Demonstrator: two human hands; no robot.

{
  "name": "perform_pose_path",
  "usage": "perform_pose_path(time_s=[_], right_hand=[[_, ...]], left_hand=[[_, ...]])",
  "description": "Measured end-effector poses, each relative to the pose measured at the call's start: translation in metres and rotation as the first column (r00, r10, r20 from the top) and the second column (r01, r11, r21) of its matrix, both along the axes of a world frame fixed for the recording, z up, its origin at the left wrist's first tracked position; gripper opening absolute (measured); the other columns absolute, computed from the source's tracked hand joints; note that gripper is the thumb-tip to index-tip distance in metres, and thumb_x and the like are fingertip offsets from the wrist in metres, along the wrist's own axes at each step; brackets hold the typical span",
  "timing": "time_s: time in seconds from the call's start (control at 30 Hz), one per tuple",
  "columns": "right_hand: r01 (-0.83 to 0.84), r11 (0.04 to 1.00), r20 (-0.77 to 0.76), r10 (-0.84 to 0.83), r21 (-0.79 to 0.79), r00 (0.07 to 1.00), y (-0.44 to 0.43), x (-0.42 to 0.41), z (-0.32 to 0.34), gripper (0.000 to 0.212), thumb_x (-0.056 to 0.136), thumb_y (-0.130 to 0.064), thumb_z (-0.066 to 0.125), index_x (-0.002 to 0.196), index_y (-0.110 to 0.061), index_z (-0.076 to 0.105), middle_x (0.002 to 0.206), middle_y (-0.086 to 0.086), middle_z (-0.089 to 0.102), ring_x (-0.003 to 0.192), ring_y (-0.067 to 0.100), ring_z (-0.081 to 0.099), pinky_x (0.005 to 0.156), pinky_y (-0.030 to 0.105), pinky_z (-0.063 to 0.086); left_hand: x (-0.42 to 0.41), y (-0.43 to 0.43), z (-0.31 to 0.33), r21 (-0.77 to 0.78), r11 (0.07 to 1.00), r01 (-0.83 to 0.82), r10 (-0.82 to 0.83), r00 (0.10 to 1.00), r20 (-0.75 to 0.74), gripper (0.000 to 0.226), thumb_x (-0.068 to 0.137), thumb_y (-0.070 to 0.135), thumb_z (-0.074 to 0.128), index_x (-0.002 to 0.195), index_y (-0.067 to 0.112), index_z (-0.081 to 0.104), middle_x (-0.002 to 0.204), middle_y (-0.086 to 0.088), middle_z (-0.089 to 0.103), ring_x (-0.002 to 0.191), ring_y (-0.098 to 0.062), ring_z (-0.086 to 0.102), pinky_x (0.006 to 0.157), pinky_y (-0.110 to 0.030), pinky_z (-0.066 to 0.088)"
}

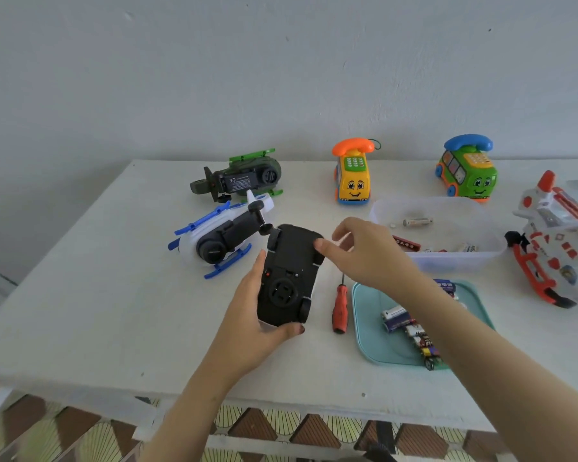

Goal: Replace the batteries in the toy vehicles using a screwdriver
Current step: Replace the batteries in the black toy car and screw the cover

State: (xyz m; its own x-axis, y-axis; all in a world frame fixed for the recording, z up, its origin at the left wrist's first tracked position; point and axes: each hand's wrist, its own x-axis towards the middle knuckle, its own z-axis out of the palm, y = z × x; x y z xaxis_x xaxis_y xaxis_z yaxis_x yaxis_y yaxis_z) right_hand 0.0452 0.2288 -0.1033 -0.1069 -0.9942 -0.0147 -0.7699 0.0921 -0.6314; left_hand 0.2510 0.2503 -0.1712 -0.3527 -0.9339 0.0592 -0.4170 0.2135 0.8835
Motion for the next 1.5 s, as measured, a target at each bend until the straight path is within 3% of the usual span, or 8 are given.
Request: perform_pose_path(time_s=[0.17,0.27,0.43,0.63,0.9,1.03,1.33,1.5], right_hand=[[-0.060,0.926,-0.366,0.206,0.372,0.907,0.029,0.006,0.003,0.050,0.090,-0.058,0.049,0.064,-0.017,0.036,0.066,-0.002,0.039,0.061,0.011,0.041,0.059,0.026,0.035],[0.003,0.936,-0.455,0.168,0.351,0.874,0.040,0.017,-0.006,0.047,0.090,-0.059,0.049,0.078,-0.014,0.045,0.078,0.000,0.049,0.079,0.018,0.053,0.068,0.029,0.040],[0.037,0.948,-0.406,0.100,0.317,0.908,0.041,0.021,-0.005,0.029,0.090,-0.039,0.054,0.076,-0.015,0.043,0.075,-0.001,0.048,0.077,0.018,0.052,0.066,0.027,0.040],[0.125,0.944,-0.187,-0.070,0.306,0.980,0.041,0.009,0.001,0.040,0.094,-0.036,0.047,0.063,-0.011,0.048,0.056,0.002,0.057,0.042,0.014,0.055,0.047,0.022,0.047],[0.165,0.933,0.161,-0.118,-0.319,0.980,0.041,-0.002,0.022,0.019,0.085,-0.023,0.070,0.086,-0.015,0.052,0.080,-0.005,0.068,0.067,0.004,0.063,0.065,0.018,0.052],[0.138,0.835,0.304,0.036,-0.533,0.952,0.044,0.002,0.034,0.013,0.086,-0.010,0.068,0.092,-0.014,0.057,0.083,-0.002,0.068,0.075,0.009,0.069,0.073,0.019,0.056],[-0.026,0.727,0.178,0.203,-0.686,0.963,0.041,0.016,0.035,0.025,0.090,0.000,0.057,0.114,-0.004,0.057,0.090,0.003,0.061,0.080,0.011,0.068,0.081,0.025,0.057],[-0.050,0.725,0.130,0.190,-0.687,0.973,0.039,0.018,0.028,0.025,0.090,-0.001,0.058,0.114,-0.004,0.057,0.089,0.005,0.062,0.080,0.009,0.066,0.081,0.023,0.056]], left_hand=[[-0.002,-0.005,-0.001,-0.051,0.998,-0.023,0.019,0.997,-0.072,0.102,0.059,0.019,0.092,0.135,0.050,0.032,0.122,0.030,0.057,0.116,0.004,0.055,0.087,-0.010,0.046],[-0.006,-0.009,-0.001,-0.111,0.993,-0.027,0.023,0.999,-0.035,0.109,0.047,0.043,0.093,0.139,0.043,0.034,0.120,0.019,0.061,0.115,-0.008,0.057,0.094,-0.031,0.050],[-0.003,-0.014,-0.005,-0.090,0.995,0.043,-0.045,0.999,-0.023,0.125,0.051,0.045,0.092,0.151,0.039,0.017,0.135,0.009,0.054,0.126,-0.022,0.051,0.101,-0.048,0.046],[0.001,-0.014,-0.006,-0.034,0.990,0.139,-0.142,0.985,-0.101,0.123,0.066,0.012,0.085,0.148,0.048,0.001,0.134,0.029,0.050,0.124,0.000,0.051,0.098,-0.023,0.045],[-0.012,-0.023,-0.013,-0.017,0.991,0.132,-0.133,0.978,-0.163,0.120,0.060,0.039,0.082,0.152,0.037,0.005,0.131,0.028,0.052,0.122,-0.001,0.054,0.096,-0.021,0.043],[-0.017,-0.030,-0.016,-0.025,0.991,0.132,-0.134,0.980,-0.146,0.124,0.066,0.015,0.088,0.151,0.039,0.001,0.130,0.035,0.049,0.121,0.004,0.052,0.096,-0.015,0.041],[-0.018,-0.034,-0.019,-0.019,0.994,0.106,-0.108,0.986,-0.125,0.123,0.067,0.032,0.087,0.152,0.043,-0.002,0.136,0.032,0.046,0.126,0.006,0.046,0.105,-0.027,0.040],[-0.017,-0.030,-0.021,-0.001,0.997,0.075,-0.075,0.990,-0.116,0.121,0.068,0.036,0.081,0.147,0.044,-0.009,0.125,0.047,0.036,0.114,0.028,0.038,0.090,0.006,0.027]])
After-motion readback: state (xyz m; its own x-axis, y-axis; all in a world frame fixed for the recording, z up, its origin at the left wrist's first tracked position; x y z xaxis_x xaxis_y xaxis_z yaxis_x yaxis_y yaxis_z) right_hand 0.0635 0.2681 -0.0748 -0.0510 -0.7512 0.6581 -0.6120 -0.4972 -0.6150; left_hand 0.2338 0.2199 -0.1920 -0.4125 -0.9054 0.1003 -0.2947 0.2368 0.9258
